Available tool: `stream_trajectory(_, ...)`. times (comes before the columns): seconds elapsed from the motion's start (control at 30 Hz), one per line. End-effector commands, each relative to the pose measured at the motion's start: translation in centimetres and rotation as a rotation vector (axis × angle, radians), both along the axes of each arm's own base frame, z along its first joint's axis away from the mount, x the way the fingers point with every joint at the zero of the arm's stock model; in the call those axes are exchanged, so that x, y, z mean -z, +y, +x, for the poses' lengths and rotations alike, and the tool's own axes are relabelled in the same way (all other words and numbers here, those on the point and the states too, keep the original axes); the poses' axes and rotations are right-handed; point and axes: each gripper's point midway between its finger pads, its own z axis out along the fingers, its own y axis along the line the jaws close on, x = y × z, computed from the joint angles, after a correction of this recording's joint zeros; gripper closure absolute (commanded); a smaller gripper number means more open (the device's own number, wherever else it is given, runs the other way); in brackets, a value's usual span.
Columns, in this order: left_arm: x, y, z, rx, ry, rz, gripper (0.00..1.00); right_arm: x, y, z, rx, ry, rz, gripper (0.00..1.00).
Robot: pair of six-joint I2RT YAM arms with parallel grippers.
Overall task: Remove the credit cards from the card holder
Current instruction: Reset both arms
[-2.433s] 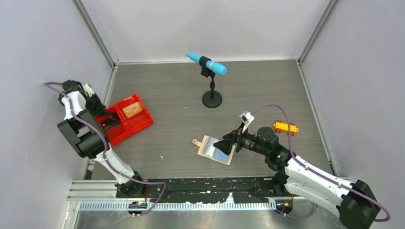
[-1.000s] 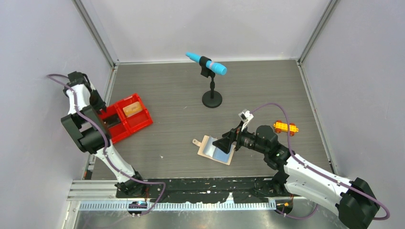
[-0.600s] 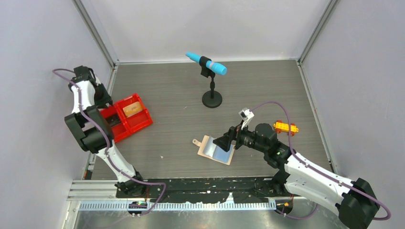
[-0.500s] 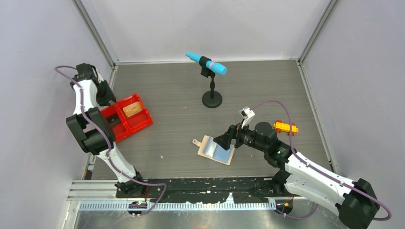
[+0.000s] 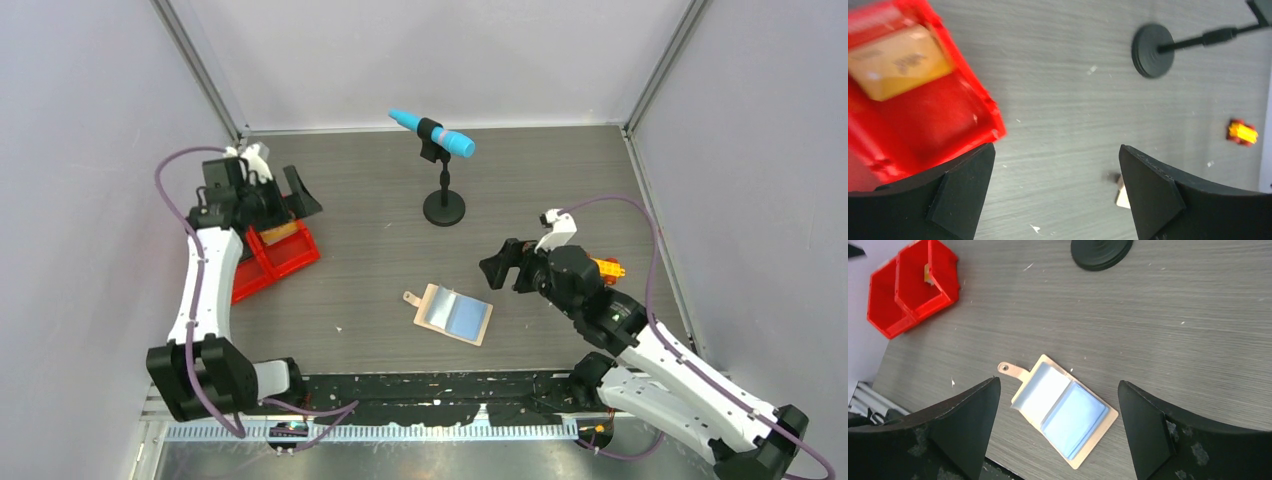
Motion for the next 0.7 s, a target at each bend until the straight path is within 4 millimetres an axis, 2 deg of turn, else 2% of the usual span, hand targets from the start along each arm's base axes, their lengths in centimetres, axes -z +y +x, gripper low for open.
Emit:
stream_trajectory(0.0, -1.8, -5.8, -1.4, 0.162, -0.119, -0.093, 0.01, -2.6, -2.8, 0.2, 0.11, -0.034, -0.047, 0.05)
stream_trajectory(0.07, -2.8, -8.9, -3.0, 0.266, -0.142, -0.107, 0.01, -2.8, -3.2, 0.1, 0.116, -0.035, -0.064, 0.05)
stream_trajectory(0.13, -3.6, -11.1, -4.9, 0.34, -0.17, -0.112, 0.01, -3.1, -3.5, -0.1, 0.115, -0.041, -0.073, 0.05)
stream_trajectory(0.27, -5.0, -14.2, -8.6, 0.444, -0.245, -0.14, 0.01, -3.7, -3.8, -0.5, 0.106, -0.061, -0.072, 0.05)
stream_trajectory(0.33, -4.8, -15.4, -10.5, 0.487, -0.267, -0.176, 0.01, -3.7, -4.2, -0.6, 0.112, -0.069, -0.077, 0.05)
stream_trajectory(0.5, -4.0, -16.6, -14.0, 0.537, -0.316, -0.233, 0.01, -4.1, -5.4, -1.1, 0.134, -0.111, -0.069, 0.05)
stream_trajectory(0.67, -2.5, -16.3, -15.4, 0.522, -0.355, -0.267, 0.01, -3.7, -6.1, -1.7, 0.143, -0.14, -0.057, 0.05)
